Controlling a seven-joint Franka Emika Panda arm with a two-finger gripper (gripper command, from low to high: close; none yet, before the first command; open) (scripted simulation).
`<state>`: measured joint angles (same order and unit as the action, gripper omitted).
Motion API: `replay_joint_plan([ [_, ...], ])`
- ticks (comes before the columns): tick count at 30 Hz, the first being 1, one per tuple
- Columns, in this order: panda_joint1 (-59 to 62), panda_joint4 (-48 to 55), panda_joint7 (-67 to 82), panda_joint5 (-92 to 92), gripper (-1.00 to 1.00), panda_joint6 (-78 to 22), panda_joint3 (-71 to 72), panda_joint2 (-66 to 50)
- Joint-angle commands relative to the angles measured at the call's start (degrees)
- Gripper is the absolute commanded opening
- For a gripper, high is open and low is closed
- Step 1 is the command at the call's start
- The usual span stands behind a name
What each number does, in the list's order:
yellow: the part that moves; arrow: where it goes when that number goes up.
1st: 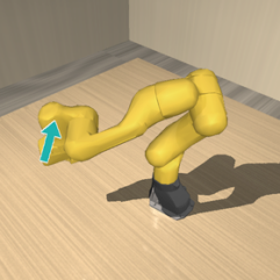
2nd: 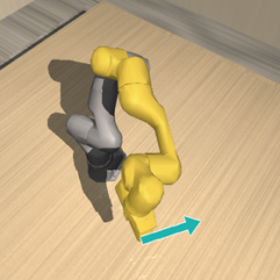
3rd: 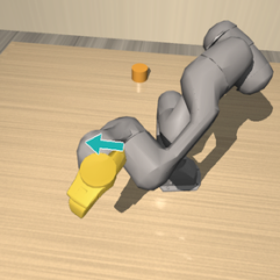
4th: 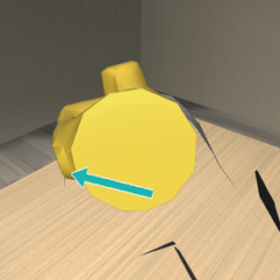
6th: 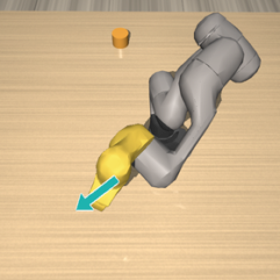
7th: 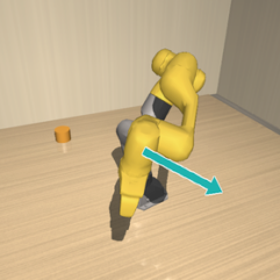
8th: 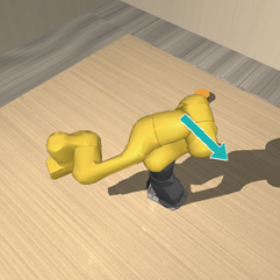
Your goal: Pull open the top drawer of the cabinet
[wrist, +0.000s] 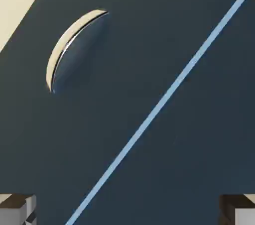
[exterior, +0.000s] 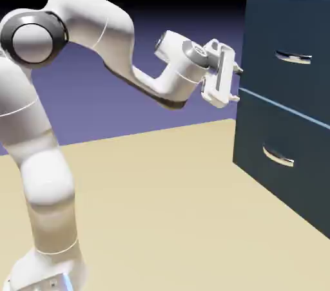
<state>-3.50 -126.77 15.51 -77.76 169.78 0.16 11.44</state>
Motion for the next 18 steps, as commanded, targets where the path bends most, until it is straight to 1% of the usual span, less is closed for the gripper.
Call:
replay_joint_plan([
  [1,-0.09,1.1,1.86,-2.5,0.0,-0.14,0.0,-0.68],
  [18,-1.62,19.75,33.44,-44.86,0.0,-2.44,0.09,-12.24],
])
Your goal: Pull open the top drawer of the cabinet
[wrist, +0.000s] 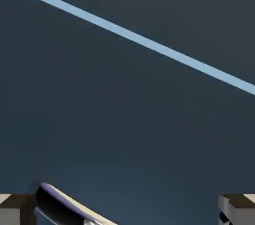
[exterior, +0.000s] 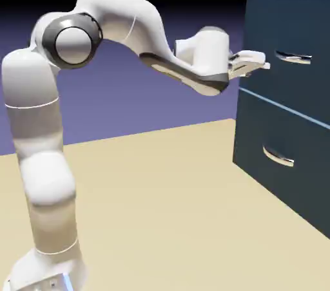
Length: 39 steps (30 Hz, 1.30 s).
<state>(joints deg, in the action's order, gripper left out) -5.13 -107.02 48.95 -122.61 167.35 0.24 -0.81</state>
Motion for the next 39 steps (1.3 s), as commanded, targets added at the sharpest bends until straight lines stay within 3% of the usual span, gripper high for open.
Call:
replay_joint_plan([
  [1,-0.08,1.1,1.86,-2.5,0.0,-0.14,0.01,-0.68],
  [12,-1.07,13.16,22.29,-29.9,0.0,-1.62,0.06,-8.16],
  [21,-0.97,26.9,25.79,-26.96,0.0,2.11,-1.03,-18.22],
  [22,-0.97,26.9,25.79,-26.96,-1.0,2.11,-1.03,-18.22],
  [23,-0.97,26.9,25.79,-26.96,-1.0,2.11,-1.03,-18.22],
  [39,-1.95,-6.31,21.29,-30.9,-1.0,-5.37,0.65,7.89],
])
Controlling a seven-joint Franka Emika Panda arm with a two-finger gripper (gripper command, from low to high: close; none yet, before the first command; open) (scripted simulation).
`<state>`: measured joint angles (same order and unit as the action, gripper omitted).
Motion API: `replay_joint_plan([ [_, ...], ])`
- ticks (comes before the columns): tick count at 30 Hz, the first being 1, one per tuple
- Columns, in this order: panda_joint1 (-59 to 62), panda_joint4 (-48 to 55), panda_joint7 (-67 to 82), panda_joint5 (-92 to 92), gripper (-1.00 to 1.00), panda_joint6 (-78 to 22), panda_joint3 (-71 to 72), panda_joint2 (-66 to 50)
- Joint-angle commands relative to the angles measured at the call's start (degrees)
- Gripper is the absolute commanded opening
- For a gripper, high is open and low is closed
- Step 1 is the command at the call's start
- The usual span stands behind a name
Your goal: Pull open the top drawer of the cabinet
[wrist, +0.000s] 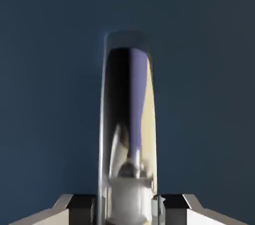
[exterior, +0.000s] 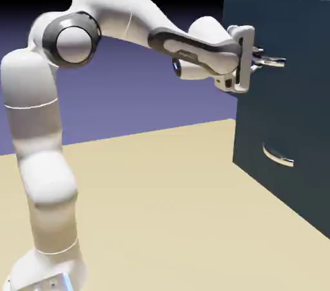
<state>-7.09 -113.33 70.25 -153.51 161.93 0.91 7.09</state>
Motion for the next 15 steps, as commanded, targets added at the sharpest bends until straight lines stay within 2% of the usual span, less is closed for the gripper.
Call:
replay_joint_plan([
  [1,0.0,-2.08,0.09,0.17,-1.0,-0.17,0.13,1.88],
  [11,1.19,-20.19,2.46,4.04,-1.0,0.38,2.52,20.86],
  [12,1.19,-20.19,2.46,4.04,1.0,0.38,2.52,20.86],
  [15,1.8,-23.33,3.28,5.39,1.0,1.38,3.21,25.01],
])
